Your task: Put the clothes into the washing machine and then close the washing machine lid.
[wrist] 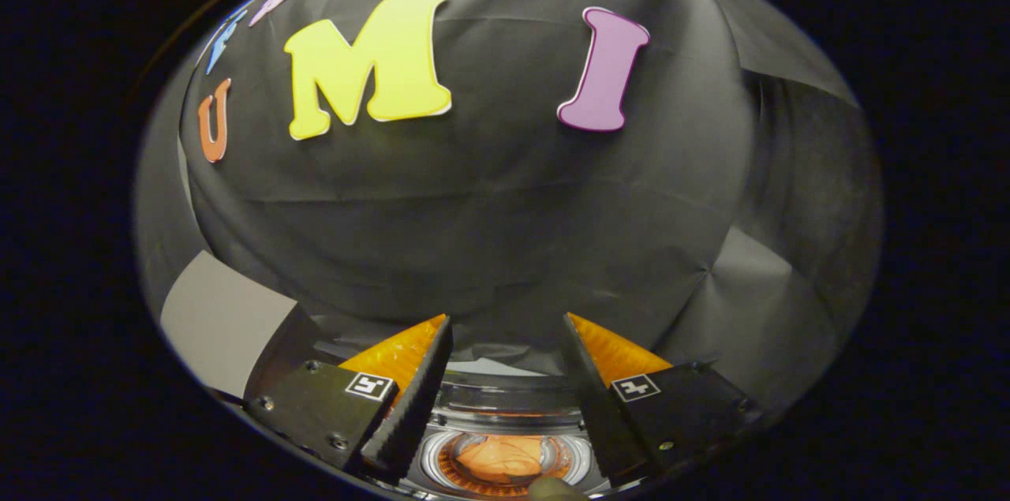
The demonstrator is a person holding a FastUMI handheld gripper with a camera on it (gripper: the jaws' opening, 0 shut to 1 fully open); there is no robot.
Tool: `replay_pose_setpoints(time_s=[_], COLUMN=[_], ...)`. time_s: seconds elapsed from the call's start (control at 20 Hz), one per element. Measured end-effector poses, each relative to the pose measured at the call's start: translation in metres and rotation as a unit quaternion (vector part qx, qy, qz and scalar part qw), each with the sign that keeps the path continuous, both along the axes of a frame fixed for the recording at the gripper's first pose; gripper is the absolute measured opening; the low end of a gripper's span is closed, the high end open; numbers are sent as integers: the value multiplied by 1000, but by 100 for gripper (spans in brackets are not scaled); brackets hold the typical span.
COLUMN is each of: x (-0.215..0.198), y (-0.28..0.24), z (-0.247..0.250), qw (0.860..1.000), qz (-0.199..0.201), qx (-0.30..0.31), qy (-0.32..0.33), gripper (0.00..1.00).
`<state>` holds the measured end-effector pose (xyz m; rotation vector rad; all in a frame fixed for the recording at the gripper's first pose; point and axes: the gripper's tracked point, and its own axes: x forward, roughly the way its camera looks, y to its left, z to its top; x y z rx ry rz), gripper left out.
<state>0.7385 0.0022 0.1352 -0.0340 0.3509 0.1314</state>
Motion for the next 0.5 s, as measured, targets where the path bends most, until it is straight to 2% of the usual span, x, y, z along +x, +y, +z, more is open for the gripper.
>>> replay_pose_setpoints(time_s=[0.2, 0.5], x=[15, 14], y=[-9, -11], z=[-32, -34], qw=[999, 1000], qz=[-26, -23], qx=[20, 9], qy=[38, 10], gripper=[86, 87])
